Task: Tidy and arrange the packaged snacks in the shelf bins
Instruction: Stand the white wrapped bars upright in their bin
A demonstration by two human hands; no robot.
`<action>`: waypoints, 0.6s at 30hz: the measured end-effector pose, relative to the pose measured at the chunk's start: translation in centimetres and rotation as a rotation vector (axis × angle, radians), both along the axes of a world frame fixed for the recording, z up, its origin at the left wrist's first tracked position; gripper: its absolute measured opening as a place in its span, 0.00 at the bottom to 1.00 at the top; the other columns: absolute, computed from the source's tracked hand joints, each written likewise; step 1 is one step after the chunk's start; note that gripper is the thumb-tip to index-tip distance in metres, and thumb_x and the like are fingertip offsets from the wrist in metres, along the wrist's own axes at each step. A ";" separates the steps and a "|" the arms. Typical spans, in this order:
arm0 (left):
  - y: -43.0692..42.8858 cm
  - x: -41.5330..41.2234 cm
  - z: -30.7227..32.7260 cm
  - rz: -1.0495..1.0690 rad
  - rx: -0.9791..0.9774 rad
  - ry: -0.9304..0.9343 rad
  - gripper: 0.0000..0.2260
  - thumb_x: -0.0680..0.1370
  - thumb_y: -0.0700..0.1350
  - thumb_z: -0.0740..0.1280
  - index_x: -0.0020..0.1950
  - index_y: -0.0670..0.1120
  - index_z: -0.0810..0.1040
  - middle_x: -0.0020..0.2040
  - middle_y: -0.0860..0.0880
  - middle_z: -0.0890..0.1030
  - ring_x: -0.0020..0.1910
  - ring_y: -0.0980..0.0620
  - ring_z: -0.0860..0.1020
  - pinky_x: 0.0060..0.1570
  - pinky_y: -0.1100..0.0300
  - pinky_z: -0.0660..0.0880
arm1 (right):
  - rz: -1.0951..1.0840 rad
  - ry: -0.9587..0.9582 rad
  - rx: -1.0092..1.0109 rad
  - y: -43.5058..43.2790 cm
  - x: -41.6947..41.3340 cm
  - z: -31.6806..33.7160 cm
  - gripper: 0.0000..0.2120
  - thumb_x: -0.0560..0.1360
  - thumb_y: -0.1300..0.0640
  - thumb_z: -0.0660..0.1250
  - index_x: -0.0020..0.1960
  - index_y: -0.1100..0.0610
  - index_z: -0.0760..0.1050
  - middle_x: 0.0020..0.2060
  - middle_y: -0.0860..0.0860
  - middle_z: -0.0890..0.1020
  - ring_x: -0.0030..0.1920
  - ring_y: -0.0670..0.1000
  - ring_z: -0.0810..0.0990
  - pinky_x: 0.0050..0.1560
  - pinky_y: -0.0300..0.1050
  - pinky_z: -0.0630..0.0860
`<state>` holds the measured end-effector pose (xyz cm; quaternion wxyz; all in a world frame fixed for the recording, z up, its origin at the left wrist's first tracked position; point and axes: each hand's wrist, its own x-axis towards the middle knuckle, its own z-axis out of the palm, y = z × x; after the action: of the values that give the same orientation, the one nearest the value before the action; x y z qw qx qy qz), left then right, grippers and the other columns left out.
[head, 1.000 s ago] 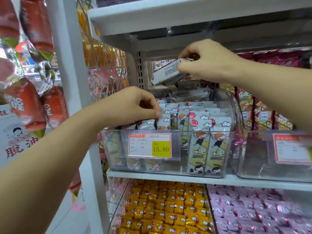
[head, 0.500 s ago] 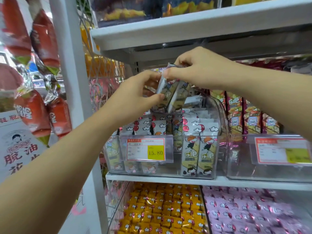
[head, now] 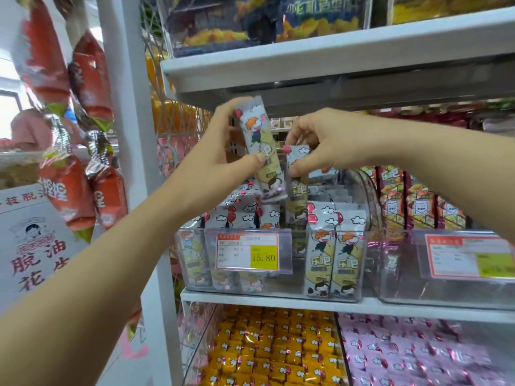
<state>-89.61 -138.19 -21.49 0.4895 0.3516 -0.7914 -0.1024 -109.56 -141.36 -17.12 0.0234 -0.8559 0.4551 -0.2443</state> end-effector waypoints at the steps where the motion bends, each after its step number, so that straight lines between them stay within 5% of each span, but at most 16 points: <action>1: 0.0 0.1 -0.3 -0.016 0.028 -0.040 0.27 0.73 0.47 0.67 0.68 0.62 0.60 0.56 0.53 0.78 0.54 0.56 0.80 0.56 0.52 0.78 | -0.016 0.048 -0.028 -0.3 0.2 -0.4 0.20 0.68 0.48 0.75 0.56 0.49 0.72 0.52 0.45 0.72 0.48 0.48 0.79 0.46 0.42 0.76; 5: -0.2 0.5 -1.2 -0.042 0.187 -0.149 0.24 0.71 0.49 0.70 0.61 0.65 0.65 0.54 0.53 0.80 0.52 0.52 0.82 0.55 0.47 0.78 | -0.012 0.157 -0.031 -1.8 1.1 -2.2 0.13 0.69 0.52 0.74 0.48 0.51 0.72 0.43 0.45 0.75 0.40 0.45 0.73 0.36 0.36 0.67; 9: -0.3 0.6 -1.5 0.022 0.247 -0.303 0.13 0.73 0.48 0.72 0.55 0.55 0.74 0.48 0.51 0.82 0.44 0.49 0.80 0.52 0.44 0.76 | 0.019 0.194 0.011 -2.2 1.5 -2.8 0.08 0.69 0.53 0.74 0.43 0.52 0.77 0.40 0.48 0.81 0.33 0.43 0.75 0.29 0.33 0.69; 18: -0.4 0.7 -1.3 0.147 0.212 -0.592 0.02 0.74 0.50 0.70 0.42 0.56 0.80 0.44 0.58 0.80 0.43 0.60 0.78 0.48 0.60 0.75 | 0.057 0.162 0.057 -3.0 2.3 -3.2 0.07 0.70 0.53 0.75 0.38 0.56 0.81 0.20 0.39 0.76 0.24 0.33 0.73 0.25 0.25 0.66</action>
<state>-88.86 -138.54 -22.75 0.2047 0.4714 -0.8568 -0.0417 -107.27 -144.38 -20.37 0.0177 -0.8844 0.4378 -0.1608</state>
